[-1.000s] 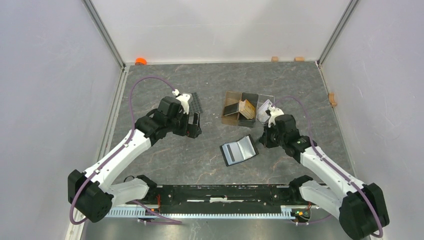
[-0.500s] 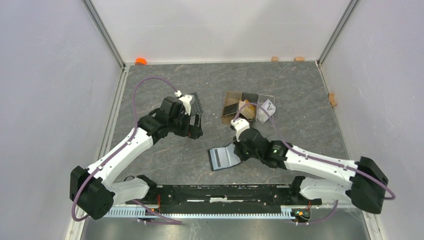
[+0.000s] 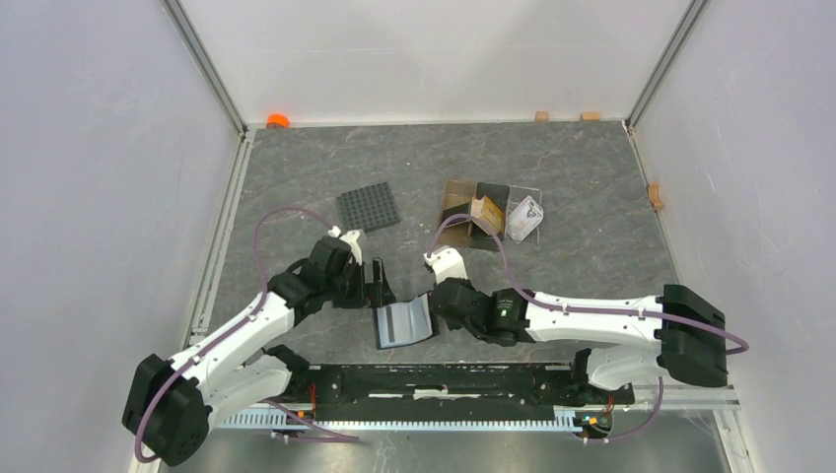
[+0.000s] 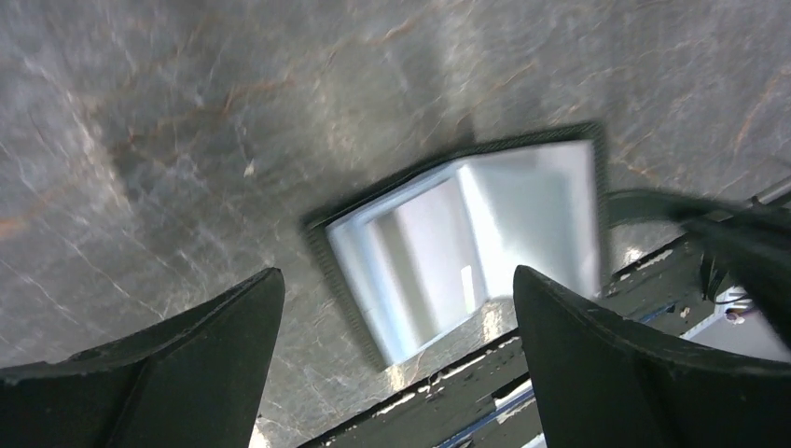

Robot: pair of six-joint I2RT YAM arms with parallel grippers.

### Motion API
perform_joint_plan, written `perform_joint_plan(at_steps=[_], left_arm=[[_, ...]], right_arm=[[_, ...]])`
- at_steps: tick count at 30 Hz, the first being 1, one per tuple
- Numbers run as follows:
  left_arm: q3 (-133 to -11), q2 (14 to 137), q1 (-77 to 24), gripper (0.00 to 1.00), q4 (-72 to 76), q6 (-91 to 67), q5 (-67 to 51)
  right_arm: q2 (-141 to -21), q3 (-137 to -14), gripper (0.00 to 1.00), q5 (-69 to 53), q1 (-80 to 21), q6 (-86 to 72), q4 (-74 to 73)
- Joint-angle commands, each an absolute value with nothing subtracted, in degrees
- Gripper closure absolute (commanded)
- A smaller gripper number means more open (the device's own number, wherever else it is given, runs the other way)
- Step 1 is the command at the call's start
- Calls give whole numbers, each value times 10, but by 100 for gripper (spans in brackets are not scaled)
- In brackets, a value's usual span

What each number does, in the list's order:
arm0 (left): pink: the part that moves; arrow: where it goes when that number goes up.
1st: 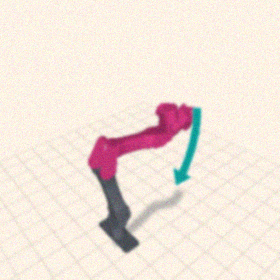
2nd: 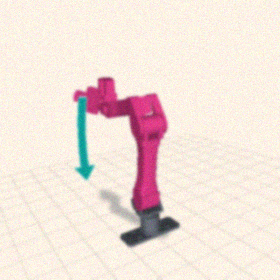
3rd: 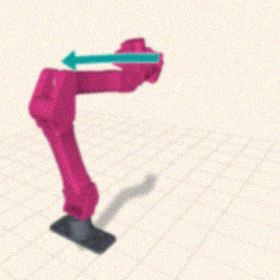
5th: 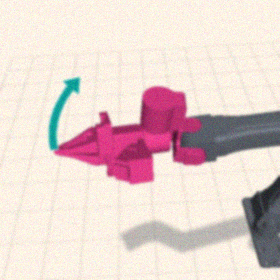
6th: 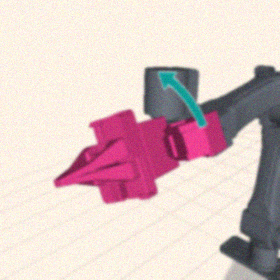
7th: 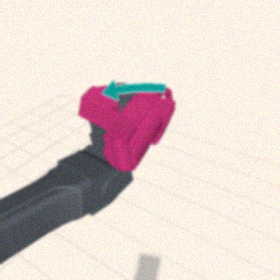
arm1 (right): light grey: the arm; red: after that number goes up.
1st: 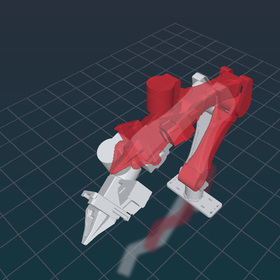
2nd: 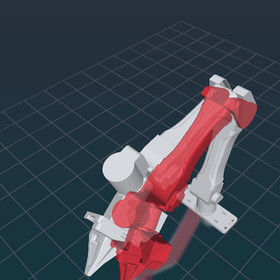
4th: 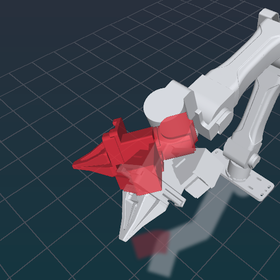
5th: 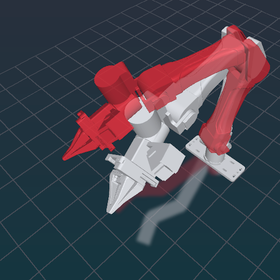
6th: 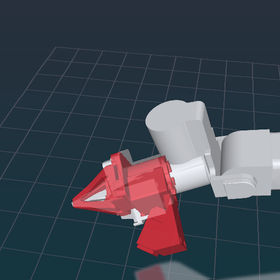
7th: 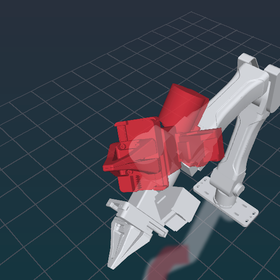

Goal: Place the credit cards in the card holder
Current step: Close the card holder at the center of the board.

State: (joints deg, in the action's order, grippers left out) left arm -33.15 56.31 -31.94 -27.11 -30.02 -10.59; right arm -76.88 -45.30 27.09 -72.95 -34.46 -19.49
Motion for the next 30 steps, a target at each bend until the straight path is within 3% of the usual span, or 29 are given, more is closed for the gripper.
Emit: perform_joint_plan(at_steps=[1, 8, 20, 26, 30], left_arm=[[-283, 530, -317, 3, -194, -383, -110], [-231, 546, -333, 7, -82, -441, -159], [-218, 716, -424, 43, 143, -492, -142], [-207, 717, -424, 43, 161, -494, -129], [-211, 720, -424, 33, 175, -493, -129]], right_arm=[[-730, -492, 100, 395, -711, -372, -309], [-647, -474, 100, 377, -672, -313, -334], [-725, -421, 100, 206, -683, -306, -167], [-768, -374, 100, 149, -683, -327, -84], [-778, -362, 100, 127, -683, -330, -60]])
